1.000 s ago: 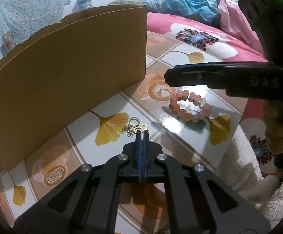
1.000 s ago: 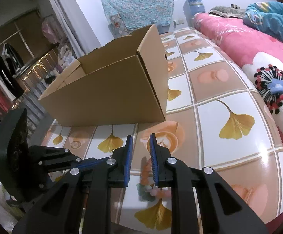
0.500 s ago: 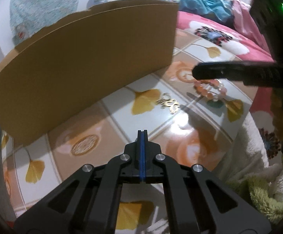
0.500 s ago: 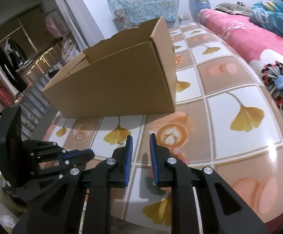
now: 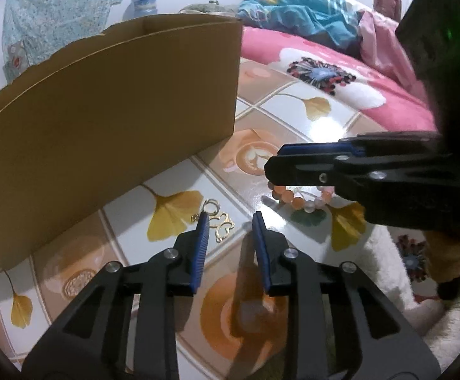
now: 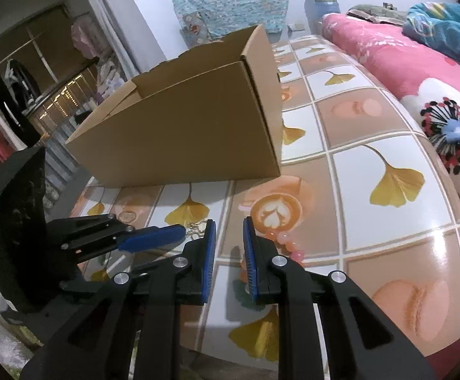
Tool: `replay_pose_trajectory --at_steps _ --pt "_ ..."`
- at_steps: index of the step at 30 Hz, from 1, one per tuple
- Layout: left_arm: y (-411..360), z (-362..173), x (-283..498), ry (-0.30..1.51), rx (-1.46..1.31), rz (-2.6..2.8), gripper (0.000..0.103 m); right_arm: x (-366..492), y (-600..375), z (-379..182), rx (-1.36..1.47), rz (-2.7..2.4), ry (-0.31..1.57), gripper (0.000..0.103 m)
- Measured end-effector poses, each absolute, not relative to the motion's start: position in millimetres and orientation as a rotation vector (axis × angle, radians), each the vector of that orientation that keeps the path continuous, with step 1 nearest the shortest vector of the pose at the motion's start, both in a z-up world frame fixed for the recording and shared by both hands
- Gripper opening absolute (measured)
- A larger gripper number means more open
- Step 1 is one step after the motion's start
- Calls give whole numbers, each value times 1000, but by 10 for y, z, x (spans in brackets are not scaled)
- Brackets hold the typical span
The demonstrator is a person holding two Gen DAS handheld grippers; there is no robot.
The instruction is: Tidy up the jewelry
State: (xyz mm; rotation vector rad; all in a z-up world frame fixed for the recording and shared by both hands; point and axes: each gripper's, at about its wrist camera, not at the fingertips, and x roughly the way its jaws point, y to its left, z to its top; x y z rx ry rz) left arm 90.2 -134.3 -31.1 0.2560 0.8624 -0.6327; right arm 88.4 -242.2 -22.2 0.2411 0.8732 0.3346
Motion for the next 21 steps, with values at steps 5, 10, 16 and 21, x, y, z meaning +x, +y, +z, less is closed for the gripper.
replay_pose_trajectory --at_steps 5,10,16,21 --pt "-1376 -329 857 841 295 -619 17 886 -2456 -249 252 332 877 18" --pt "-1370 -328 868 847 307 -612 10 884 -2468 -230 254 333 869 18" --pt "-1275 -324 813 858 313 -594 10 865 -2486 -218 252 328 868 18" --pt "-1115 -321 777 865 303 -564 10 865 -2449 -214 245 343 871 18"
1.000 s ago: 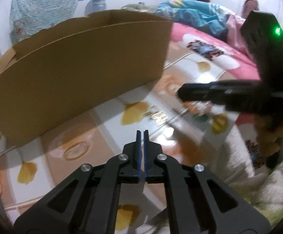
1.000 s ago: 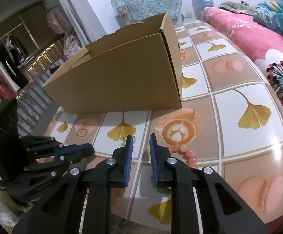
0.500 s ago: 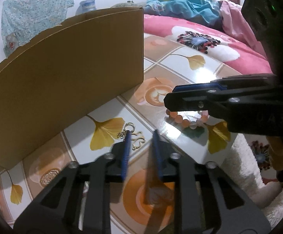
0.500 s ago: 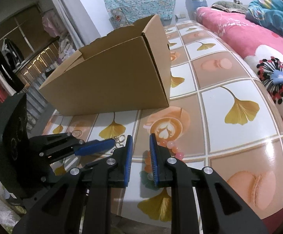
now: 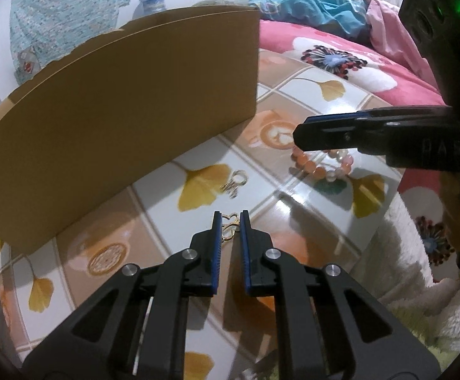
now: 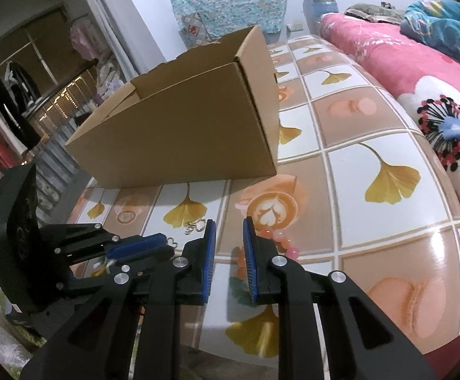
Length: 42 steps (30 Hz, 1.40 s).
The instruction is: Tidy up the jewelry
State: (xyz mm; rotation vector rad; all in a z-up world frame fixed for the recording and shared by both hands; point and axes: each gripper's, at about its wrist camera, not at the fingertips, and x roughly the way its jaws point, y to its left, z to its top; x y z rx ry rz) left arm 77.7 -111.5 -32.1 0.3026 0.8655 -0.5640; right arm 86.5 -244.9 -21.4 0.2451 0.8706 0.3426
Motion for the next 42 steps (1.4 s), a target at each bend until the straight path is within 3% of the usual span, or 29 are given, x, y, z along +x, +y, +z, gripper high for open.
replay_pose_trajectory --at_steps 13,23,42 --pt "-818 -194 785 823 226 -541 10 959 -2149 -205 141 408 896 18" --pt "-729 -248 866 838 206 -527 10 1074 -1841 -328 -128 401 929 18" --pt "-677 -294 898 850 187 -540 10 1230 -1699 -335 -223 496 958 15"
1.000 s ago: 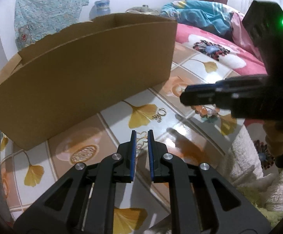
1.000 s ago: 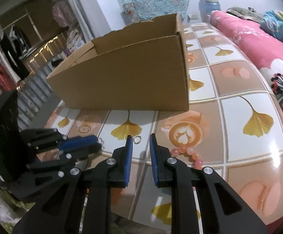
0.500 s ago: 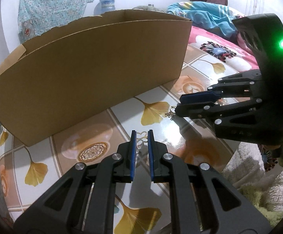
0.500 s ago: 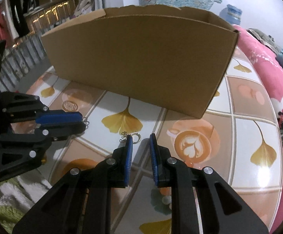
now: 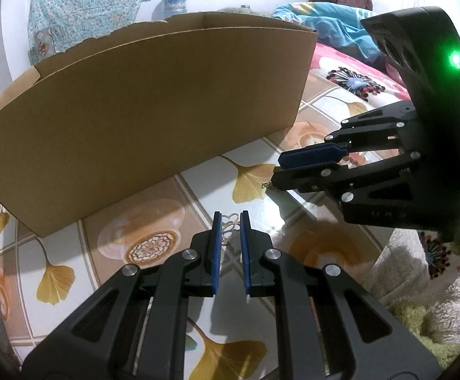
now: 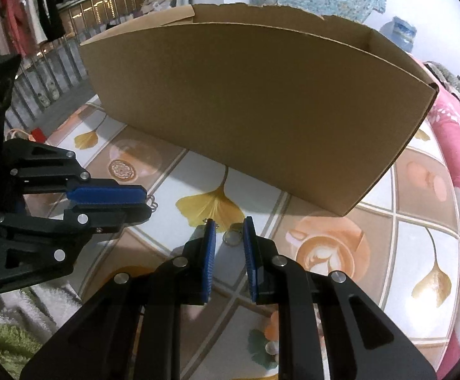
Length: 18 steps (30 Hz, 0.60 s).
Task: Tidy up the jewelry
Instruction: 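Carry the gold earring with the left tool into the box and open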
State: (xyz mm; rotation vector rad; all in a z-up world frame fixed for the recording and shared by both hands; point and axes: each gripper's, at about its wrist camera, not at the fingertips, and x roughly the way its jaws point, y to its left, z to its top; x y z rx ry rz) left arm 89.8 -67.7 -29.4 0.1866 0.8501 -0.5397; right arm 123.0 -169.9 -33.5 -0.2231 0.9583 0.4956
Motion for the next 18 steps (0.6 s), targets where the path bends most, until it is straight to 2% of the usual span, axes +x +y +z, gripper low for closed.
replay_pose_trajectory --at_steps 1,11,18 --pt "-674 -293 899 850 185 -540 10 1229 -1704 -333 -216 506 963 12" --pt "-661 -264 871 832 190 -542 10 1186 -1776 -303 -170 488 955 12" --pt "-628 -80 765 769 192 -548 10 1054 -1894 -27 -120 474 879 12"
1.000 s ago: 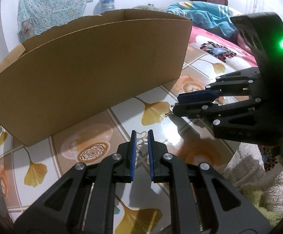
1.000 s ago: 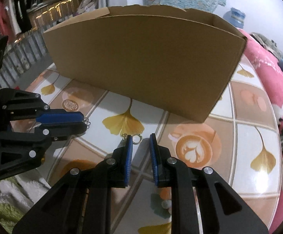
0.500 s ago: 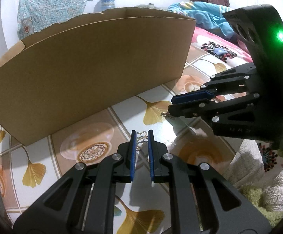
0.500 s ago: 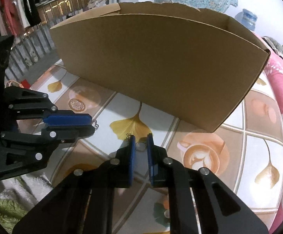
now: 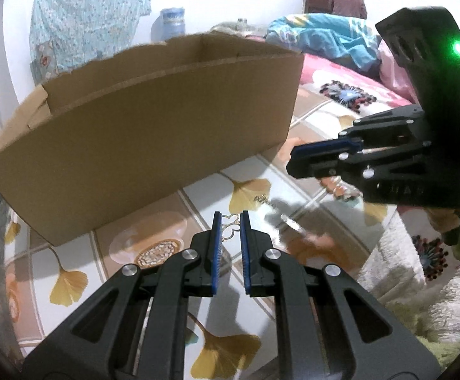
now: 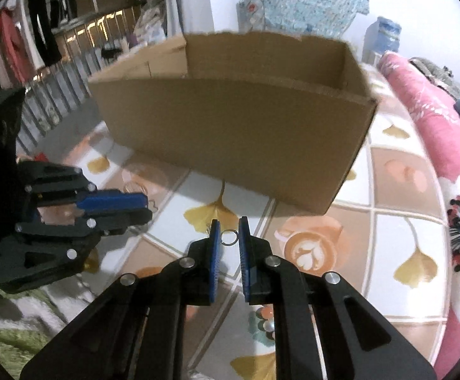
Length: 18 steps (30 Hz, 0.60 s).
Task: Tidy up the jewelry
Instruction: 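Carry the gold earring with the left tool into the box and open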
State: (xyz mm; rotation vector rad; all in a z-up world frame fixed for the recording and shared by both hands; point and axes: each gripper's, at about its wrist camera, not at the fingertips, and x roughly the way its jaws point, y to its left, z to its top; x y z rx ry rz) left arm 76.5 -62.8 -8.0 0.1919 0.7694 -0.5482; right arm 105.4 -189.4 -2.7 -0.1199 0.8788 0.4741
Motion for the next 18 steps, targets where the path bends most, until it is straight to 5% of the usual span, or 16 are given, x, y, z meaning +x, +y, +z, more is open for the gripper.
replay_pose_trajectory --at_steps 11,18 --pt "-340 746 845 609 120 -580 10 1147 -1931 818 -26 570 676 12" --pt "-169 945 1547 725 103 -535 10 1868 -1807 982 28 667 781 12"
